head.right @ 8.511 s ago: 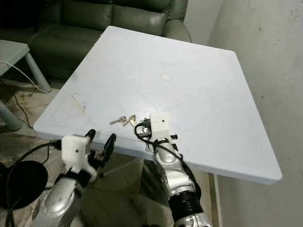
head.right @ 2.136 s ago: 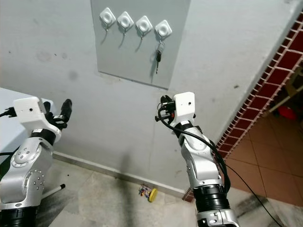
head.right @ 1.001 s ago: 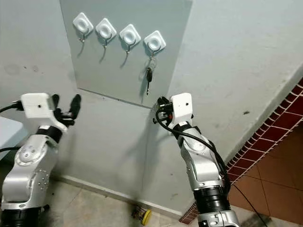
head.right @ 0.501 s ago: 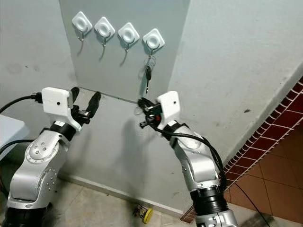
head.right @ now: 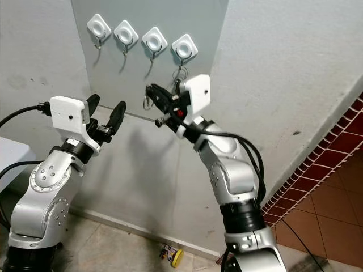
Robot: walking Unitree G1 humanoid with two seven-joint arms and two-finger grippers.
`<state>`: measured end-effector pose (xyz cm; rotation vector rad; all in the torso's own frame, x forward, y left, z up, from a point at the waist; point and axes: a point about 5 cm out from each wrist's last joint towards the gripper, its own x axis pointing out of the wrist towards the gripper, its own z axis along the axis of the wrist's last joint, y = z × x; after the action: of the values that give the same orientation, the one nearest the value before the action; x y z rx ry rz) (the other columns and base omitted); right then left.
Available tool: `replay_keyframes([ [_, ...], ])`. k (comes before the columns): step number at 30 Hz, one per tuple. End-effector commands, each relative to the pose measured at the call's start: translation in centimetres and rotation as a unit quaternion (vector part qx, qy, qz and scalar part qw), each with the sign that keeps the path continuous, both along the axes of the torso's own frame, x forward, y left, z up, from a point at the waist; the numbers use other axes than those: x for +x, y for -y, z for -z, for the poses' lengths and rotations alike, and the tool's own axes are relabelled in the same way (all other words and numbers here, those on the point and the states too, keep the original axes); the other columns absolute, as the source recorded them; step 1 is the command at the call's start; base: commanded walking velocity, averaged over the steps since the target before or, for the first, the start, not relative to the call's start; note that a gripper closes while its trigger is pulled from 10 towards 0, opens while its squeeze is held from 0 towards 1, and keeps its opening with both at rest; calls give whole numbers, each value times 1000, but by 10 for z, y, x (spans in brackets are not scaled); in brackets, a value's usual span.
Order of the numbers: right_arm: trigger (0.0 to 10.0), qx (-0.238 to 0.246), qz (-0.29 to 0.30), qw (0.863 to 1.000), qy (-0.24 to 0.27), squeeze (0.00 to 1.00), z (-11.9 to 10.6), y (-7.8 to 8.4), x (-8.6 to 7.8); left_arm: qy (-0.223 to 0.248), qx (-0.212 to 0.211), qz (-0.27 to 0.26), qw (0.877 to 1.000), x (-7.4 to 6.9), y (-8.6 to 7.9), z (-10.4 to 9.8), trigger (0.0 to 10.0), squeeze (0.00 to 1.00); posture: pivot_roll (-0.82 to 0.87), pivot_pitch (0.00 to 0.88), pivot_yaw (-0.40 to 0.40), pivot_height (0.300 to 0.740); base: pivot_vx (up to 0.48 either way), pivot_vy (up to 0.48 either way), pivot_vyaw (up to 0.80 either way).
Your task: Hang keys on a hook
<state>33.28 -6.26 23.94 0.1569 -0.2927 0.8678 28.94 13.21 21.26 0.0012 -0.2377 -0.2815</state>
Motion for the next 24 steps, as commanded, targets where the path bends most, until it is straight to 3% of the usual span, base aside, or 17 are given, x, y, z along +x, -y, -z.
replay_keyframes([
  [1, 10000, 11, -4, 1000, 15, 0, -11, 2, 4, 15, -3, 13, 1000, -3, 4, -8, 10000, 0, -15, 0, -101, 740, 0, 0, 0],
  [16, 10000, 23, -47, 998, 41, 0, -29, -14, 12, 14, -6, 15, 1000, -4, 5, -8, 10000, 0, -6, 0, -108, 740, 0, 0, 0],
  [24, 10000, 33, -66, 995, 72, 0, -50, -24, 20, 12, -11, 13, 1000, -5, 4, -7, 10000, 0, 6, 0, -117, 740, 0, 0, 0],
])
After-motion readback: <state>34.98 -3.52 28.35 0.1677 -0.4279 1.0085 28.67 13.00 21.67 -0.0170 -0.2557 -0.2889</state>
